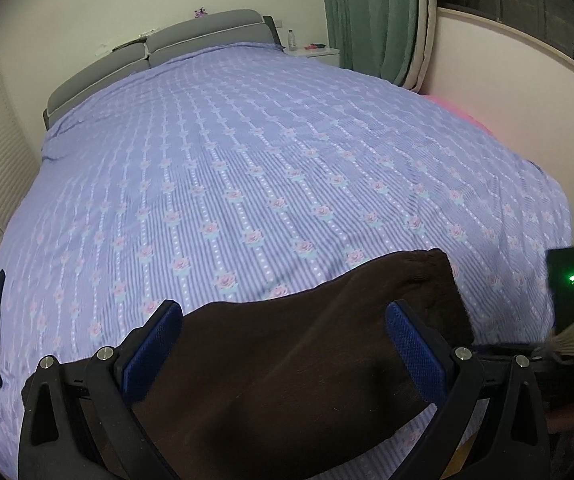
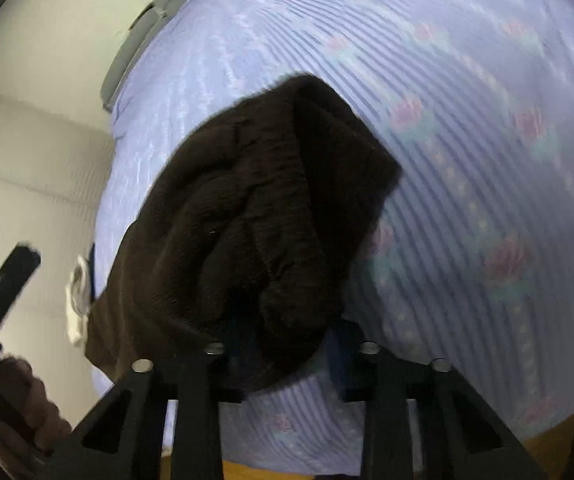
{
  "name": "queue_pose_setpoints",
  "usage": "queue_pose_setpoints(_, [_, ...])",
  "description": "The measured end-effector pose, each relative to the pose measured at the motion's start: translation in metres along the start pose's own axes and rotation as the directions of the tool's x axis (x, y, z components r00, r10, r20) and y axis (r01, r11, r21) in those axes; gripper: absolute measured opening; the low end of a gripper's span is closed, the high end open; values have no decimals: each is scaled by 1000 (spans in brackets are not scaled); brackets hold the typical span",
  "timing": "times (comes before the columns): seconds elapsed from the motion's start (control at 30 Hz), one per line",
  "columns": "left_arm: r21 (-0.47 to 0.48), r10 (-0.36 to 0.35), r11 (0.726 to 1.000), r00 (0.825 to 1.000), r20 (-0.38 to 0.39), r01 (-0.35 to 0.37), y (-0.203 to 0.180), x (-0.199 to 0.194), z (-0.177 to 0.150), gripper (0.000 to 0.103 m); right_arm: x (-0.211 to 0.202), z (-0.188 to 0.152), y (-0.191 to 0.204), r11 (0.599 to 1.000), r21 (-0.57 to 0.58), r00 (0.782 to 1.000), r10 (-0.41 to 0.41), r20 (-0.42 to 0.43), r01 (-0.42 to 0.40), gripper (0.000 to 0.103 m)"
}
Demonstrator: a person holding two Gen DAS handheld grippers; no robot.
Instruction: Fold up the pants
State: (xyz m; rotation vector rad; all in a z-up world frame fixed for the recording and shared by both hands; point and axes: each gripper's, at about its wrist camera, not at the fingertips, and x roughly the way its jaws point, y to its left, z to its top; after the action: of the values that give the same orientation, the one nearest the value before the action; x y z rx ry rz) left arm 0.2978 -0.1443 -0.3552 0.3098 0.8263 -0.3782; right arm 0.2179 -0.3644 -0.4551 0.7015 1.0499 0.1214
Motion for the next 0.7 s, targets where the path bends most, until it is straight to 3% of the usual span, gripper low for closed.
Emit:
queue_pose_setpoints(0.17, [7, -10, 1000, 1000, 15, 10, -11, 3, 9, 103, -35, 32, 21, 991, -129, 994, -34, 102, 47, 17])
queue_pose_setpoints(0.3, [1, -14, 1000, 1000, 13, 14, -16, 8, 12, 103, -39, 58, 31, 965, -246, 988, -58, 146, 93, 17])
queue_pose_setpoints(0.47, [-11, -6, 1000, 1000, -11, 6, -20, 18, 8, 103, -3, 66, -6, 971, -219, 996, -88, 36, 93, 19])
queue_pose_setpoints(0.7, [-28, 15, 999, 999, -47, -16, -9, 23, -12, 103, -3, 63, -10, 978, -191, 996, -84, 38, 89, 35])
